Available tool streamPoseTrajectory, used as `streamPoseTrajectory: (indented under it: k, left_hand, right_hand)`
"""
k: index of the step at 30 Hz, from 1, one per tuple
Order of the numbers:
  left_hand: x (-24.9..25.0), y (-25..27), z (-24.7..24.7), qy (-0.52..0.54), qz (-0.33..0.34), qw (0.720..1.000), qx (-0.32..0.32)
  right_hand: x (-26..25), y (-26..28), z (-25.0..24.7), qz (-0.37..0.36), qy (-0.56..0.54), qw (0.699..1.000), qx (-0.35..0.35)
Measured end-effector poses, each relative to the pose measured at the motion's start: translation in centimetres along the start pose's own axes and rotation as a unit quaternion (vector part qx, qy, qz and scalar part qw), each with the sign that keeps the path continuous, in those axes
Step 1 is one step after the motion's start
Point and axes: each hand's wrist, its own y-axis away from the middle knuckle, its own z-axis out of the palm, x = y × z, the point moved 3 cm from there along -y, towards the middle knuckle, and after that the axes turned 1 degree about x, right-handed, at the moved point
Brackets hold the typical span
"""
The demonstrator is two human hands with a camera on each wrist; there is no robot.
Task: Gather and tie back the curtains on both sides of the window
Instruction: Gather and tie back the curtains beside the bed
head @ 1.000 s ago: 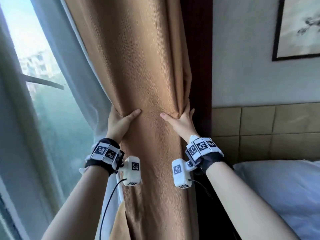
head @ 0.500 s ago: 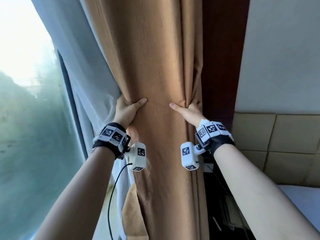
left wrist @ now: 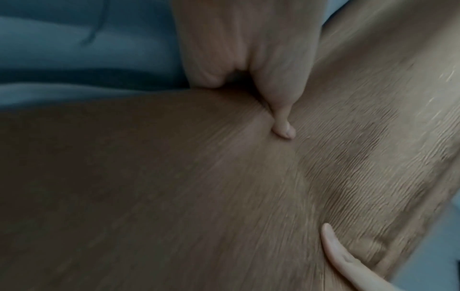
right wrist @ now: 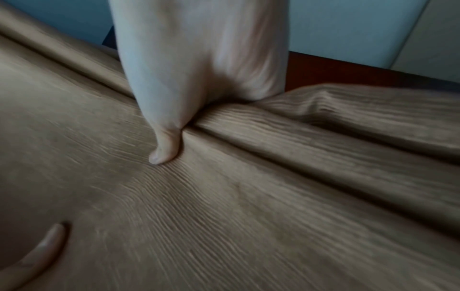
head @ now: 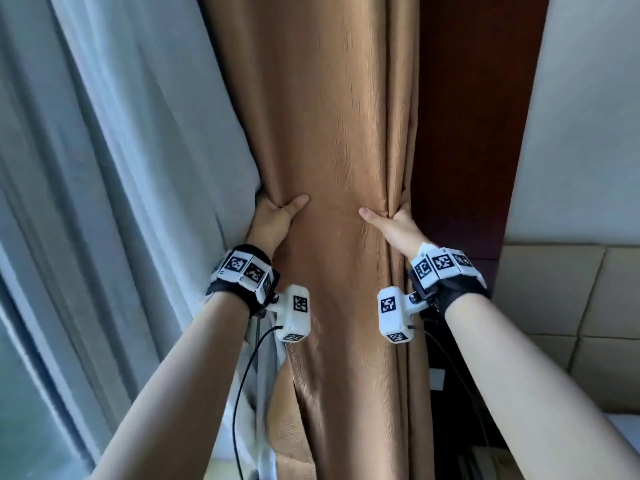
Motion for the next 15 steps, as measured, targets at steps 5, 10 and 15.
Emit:
streamPoseTrajectory:
  k: [5,10,15]
  left_hand:
    - [-1.6,-2.2,2.2,0.025,0.002,1.000,0.001]
    - [-1.3,-1.7,2.6,0.023,0.009,1.000,0.004]
    - [-0.2,2.4,1.3,0.000,0.013,0.999,0.040]
  right_hand:
    - [1.3,-2.5,0.1,-0.011,-0.026,1.000,-0.008]
    - [2.0,-2.7,-0.4,-0.012,-0.023,1.000,-0.013]
    - [1.9,1.2,-0.3,-0.021,0.024,0.999,0.004]
